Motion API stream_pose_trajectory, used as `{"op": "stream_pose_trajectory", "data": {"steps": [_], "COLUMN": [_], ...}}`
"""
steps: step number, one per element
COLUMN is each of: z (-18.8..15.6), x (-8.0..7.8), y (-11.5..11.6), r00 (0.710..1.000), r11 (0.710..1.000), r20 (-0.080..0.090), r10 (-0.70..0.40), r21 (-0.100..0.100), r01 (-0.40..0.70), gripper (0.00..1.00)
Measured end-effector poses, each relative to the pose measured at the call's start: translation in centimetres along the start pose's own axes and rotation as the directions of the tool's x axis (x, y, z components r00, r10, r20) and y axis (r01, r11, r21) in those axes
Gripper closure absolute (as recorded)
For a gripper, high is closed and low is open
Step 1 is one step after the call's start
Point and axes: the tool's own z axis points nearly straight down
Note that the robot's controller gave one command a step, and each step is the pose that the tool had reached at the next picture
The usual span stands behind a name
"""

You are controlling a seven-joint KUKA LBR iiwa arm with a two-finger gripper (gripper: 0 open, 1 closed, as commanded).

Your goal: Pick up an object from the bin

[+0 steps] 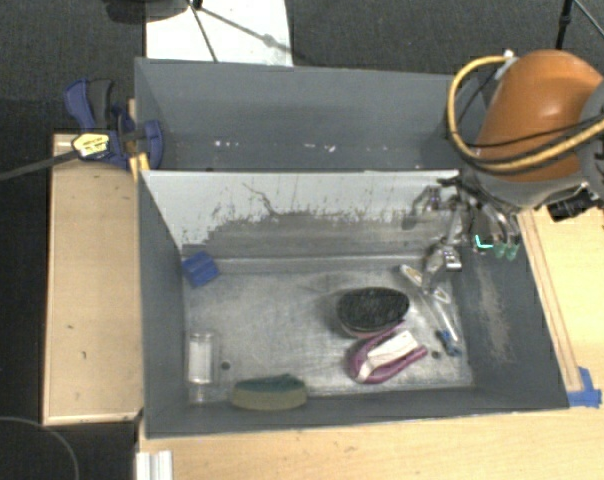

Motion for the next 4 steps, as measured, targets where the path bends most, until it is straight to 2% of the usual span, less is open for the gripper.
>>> {"op": "stream_pose_trajectory", "data": {"steps": [1, 2, 3, 4], "z": [12.7, 12.6, 12.6, 13.4], "x": [-0.8, -0.9, -0.9, -0.1], "y": [4.1, 4.0, 4.1, 13.2], "r00": [0.995, 0.995, 0.995, 0.982], "r11": [0.995, 0.995, 0.995, 0.982], "r20": [0.001, 0.006, 0.005, 0.013], "r10": [-0.097, -0.097, -0.098, -0.187], "r21": [0.002, 0.002, 0.001, 0.002], "r01": [0.097, 0.097, 0.098, 0.187], "gripper": [0.0, 1.0, 0.0, 0.0]}}
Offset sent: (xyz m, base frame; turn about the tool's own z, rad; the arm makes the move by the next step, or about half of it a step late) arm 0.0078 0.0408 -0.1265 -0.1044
